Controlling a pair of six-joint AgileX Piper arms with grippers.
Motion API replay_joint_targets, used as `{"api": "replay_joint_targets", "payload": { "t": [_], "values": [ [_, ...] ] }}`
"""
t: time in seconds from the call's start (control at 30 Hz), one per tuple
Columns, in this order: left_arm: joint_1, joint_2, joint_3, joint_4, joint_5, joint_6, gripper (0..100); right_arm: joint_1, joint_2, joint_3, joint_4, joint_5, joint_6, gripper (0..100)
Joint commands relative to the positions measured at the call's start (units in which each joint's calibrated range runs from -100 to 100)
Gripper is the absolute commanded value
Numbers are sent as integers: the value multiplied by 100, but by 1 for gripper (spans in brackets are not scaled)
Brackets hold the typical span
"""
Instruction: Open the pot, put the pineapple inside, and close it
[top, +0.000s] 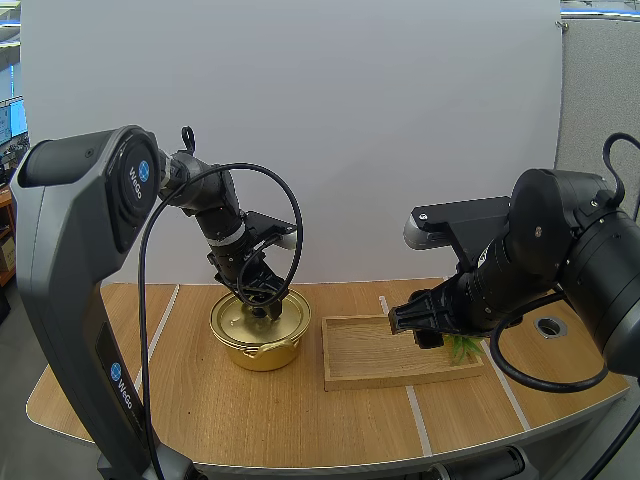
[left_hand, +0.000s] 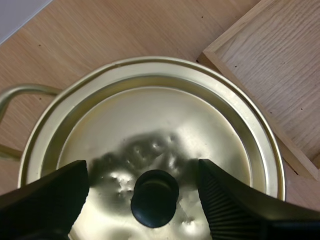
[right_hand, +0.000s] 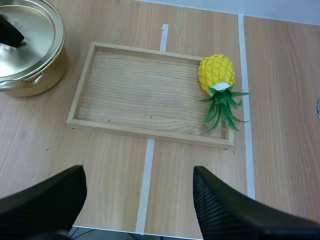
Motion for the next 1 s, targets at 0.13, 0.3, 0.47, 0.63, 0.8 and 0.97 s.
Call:
{"api": "replay_joint_targets", "payload": {
  "t": [0.13,0.3,0.47,0.63,0.8,0.97],
  "values": [
    [-17,10,-48,7,369,-41,20,-20,-23,-41,10,0,15,100],
    [-17,10,-48,10,413,-147,0,-20,-23,-41,10,0,15,100],
    [-17,-77,-77,57,454,-229,0,-20,-23,-41,10,0,15,100],
    [-17,-517,-324,244,483,-388,0,-20,-23,-41,10,0,15,100],
    [-17,-1224,-674,315,601,-388,0,-20,-23,-41,20,0,15,100],
    [-17,-1934,-1134,412,617,-388,0,-20,-23,-41,20,0,15,100]
  ]
}}
